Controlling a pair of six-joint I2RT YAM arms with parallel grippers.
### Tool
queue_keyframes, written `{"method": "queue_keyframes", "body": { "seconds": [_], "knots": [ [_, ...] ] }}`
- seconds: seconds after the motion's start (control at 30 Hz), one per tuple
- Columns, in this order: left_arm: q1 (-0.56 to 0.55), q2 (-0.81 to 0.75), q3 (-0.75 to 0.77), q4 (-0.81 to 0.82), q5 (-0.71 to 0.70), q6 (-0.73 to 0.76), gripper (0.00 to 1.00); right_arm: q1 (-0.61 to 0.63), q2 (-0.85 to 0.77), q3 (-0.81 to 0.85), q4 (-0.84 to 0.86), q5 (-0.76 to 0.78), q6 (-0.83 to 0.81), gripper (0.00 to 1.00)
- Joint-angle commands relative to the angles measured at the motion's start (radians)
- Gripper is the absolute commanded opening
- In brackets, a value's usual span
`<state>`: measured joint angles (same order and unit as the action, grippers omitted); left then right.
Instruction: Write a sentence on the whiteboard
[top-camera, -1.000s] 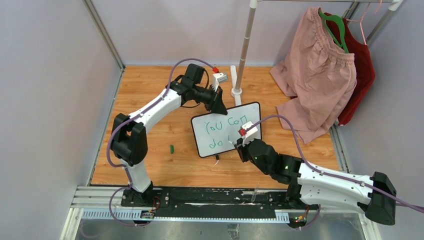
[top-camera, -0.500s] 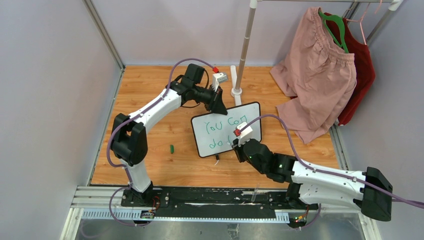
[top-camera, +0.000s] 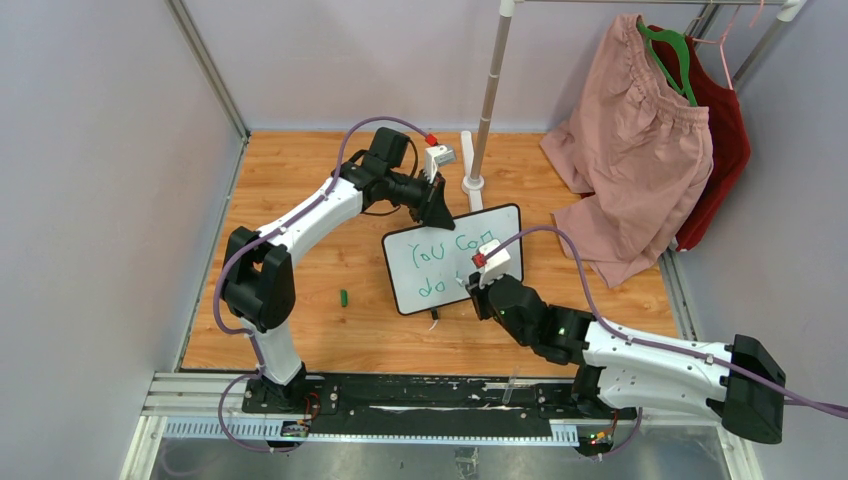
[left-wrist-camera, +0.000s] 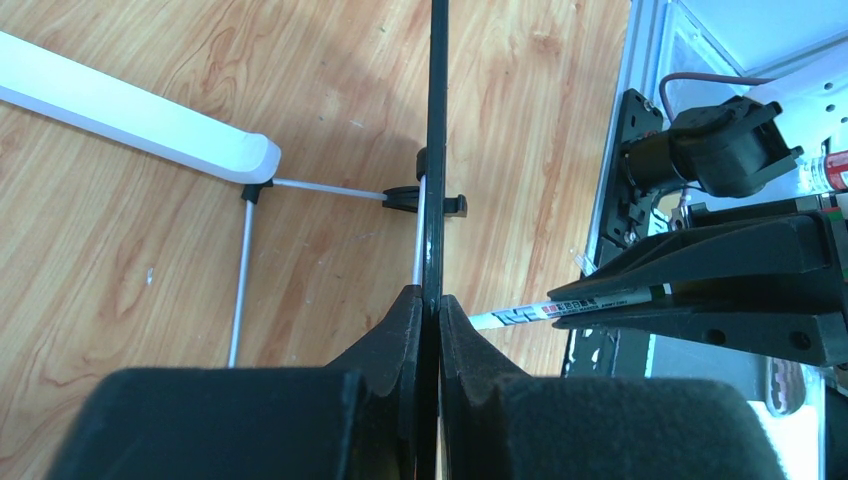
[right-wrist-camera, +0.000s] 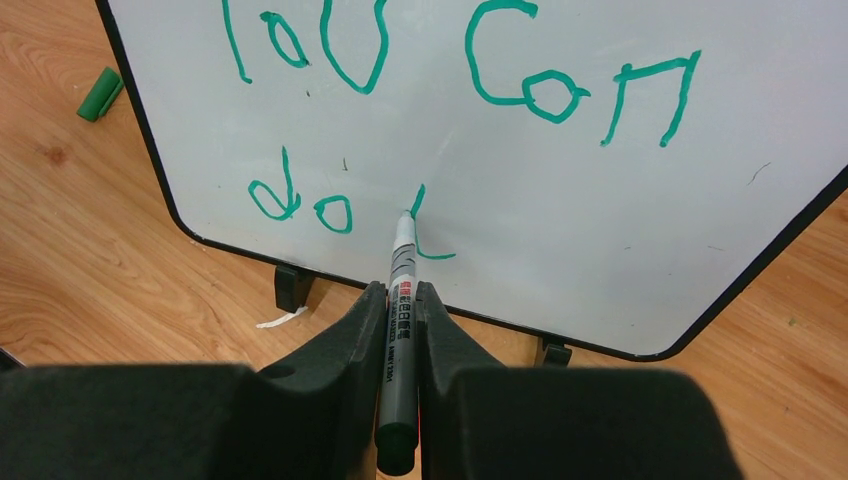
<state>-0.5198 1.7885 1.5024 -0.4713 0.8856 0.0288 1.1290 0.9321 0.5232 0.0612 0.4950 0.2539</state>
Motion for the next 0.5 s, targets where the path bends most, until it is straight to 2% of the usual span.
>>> {"method": "queue_keyframes", "body": {
  "seconds": [0.0,0.47],
  "knots": [
    [-0.009,-0.036,-0.013,0.009,0.0,-0.013,0.0,-0.022,0.0,-0.005,0.034,0.046,0.029,0.0],
    [-0.011,-0.038,-0.013,0.007,-0.002,-0.01,0.0,-0.037,-0.035,-0.026,-0.008,0.09,0.042,0.0]
  ]
}}
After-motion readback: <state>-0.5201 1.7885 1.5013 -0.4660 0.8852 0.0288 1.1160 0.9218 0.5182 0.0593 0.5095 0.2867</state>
